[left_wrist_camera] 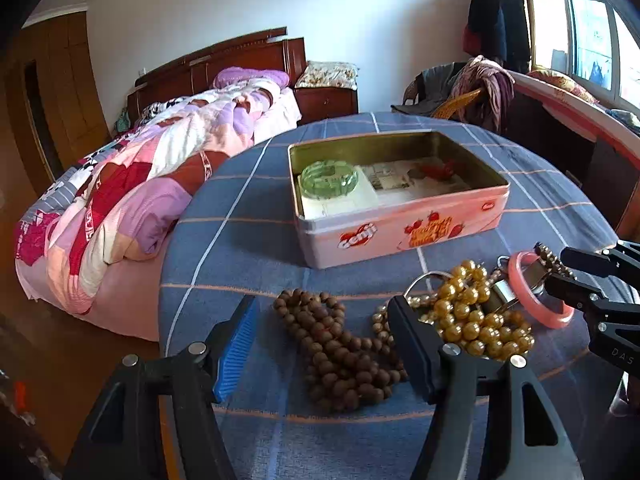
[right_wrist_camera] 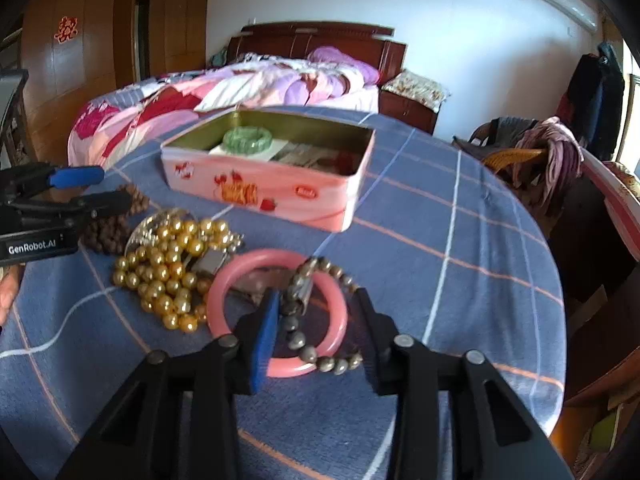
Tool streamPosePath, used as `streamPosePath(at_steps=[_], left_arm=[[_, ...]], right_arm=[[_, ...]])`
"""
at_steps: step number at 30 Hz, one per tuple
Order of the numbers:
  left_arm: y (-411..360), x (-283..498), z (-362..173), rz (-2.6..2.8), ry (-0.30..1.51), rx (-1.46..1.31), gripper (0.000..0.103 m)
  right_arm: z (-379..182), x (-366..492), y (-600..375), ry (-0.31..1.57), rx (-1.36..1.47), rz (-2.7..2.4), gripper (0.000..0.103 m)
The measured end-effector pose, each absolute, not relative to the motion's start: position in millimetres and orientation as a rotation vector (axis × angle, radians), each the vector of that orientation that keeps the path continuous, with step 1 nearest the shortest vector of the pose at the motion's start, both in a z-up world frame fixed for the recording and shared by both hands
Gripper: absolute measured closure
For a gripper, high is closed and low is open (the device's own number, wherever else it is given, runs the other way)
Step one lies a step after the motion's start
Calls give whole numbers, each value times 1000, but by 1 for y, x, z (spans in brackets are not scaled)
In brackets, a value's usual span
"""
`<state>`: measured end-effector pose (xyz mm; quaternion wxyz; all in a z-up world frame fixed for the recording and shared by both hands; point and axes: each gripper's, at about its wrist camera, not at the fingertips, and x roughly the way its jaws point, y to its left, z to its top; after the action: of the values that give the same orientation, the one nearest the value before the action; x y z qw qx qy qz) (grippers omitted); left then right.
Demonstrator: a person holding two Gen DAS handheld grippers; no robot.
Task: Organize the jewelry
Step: 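Grasp the brown wooden bead bracelet with the left gripper while the right grasps the dark bead bracelet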
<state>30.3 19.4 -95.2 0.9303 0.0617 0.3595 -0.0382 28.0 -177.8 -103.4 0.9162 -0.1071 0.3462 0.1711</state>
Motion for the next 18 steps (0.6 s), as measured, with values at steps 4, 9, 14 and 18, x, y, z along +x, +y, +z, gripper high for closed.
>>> streamPosePath(at_steps=[4, 9, 14, 18], left_arm=[[24, 32, -98, -76, 750, 106, 36], [26, 33, -103, -84, 769, 85, 37], [20, 34, -113, -135, 807, 89, 63], [17, 32, -113, -150, 799, 97, 75]], right_arm=[[-106, 29, -180, 722, -229, 341, 89], [-103, 28, -186, 717, -206, 335, 91], [-98, 25, -186, 678, -220, 324, 91], [-94, 23, -184, 652, -230, 324, 91]])
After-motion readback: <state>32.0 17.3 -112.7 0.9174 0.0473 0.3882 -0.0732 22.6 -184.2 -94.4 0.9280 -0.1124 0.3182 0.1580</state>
